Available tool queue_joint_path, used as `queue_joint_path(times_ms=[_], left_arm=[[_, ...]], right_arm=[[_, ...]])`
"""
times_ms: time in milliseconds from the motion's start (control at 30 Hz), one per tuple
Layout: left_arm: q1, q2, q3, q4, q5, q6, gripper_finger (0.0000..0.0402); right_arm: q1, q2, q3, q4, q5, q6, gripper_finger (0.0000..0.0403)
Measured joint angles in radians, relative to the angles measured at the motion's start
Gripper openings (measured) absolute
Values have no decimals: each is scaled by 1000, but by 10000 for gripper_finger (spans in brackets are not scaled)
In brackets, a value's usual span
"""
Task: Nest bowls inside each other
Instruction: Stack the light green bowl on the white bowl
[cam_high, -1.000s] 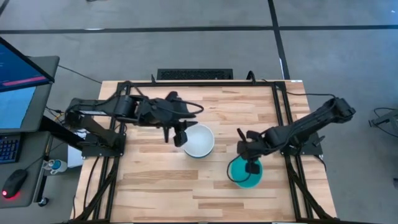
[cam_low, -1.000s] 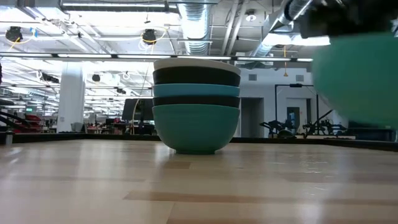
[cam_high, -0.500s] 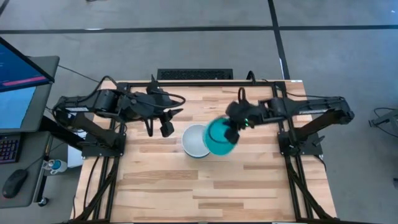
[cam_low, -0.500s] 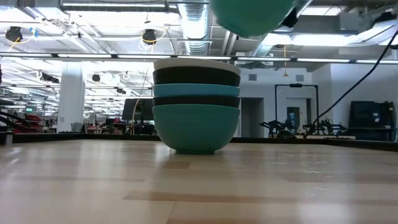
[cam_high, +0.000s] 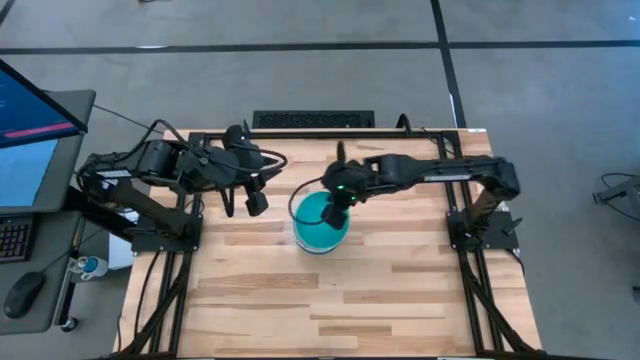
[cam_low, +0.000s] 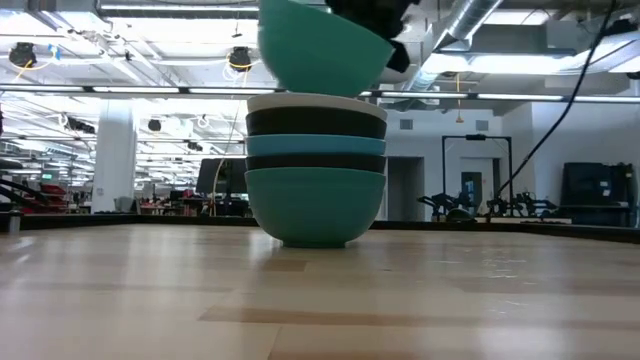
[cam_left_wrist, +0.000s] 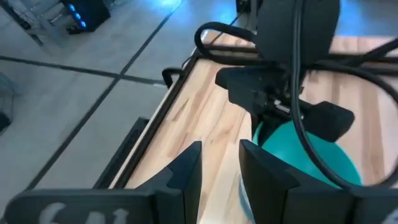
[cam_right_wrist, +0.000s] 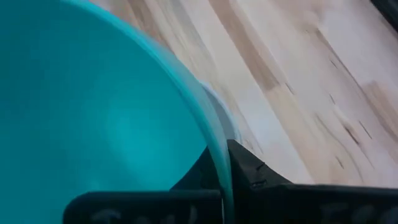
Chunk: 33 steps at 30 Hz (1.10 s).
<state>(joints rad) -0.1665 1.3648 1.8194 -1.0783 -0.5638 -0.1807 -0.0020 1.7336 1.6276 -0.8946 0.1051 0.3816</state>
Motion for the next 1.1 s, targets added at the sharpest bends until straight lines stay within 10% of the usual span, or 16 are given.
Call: queue_joint_path(times_ms=[1100], left_arm=[[0, -34, -5, -73, -1, 38, 100]], right_arm=[[-88, 217, 146, -145, -188, -132, 95]])
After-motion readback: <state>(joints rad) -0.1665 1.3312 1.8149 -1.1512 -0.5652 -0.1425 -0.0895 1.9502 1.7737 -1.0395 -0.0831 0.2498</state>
